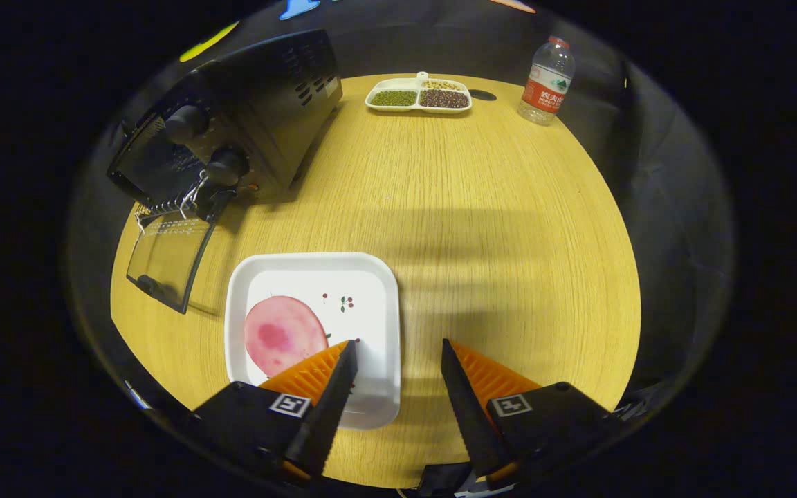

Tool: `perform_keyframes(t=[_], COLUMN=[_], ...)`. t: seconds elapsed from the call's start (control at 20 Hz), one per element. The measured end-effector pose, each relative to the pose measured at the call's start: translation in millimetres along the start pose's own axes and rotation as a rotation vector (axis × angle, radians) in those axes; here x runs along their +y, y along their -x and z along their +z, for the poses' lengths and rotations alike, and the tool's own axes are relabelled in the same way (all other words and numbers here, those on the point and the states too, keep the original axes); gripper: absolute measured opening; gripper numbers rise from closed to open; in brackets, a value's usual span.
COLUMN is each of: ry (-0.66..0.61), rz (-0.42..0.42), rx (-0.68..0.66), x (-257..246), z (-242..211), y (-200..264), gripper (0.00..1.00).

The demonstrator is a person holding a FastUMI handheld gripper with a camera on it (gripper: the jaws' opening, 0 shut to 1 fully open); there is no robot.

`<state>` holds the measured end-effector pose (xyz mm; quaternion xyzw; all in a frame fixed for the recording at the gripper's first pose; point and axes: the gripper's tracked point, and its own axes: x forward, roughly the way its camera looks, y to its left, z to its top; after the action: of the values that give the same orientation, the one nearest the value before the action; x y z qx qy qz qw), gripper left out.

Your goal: Open the toaster oven, put the food inside, and close the toaster oven door.

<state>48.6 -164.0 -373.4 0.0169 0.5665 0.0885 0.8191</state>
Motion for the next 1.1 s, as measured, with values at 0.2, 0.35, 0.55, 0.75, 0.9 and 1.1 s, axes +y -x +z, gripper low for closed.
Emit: perform_keyframes(t=[0.2,0.35,0.55,0.75,0.9,1.1], ry=[-0.017,-0.05,-0.007,0.005,-0.042,-0.132], rz=[0.03,0.046,0.042,0.062,0.131,0.143], rx=[0.025,0.074,0.078,0.075,0.089,0.053], x=[1,6,3,4,3,-2], z=[0,-2,0,-4,-5,-8], y=[-2,-2,3,-1,1,10], gripper=[0.43,0.2,0.1,0.05,0.02,0.02])
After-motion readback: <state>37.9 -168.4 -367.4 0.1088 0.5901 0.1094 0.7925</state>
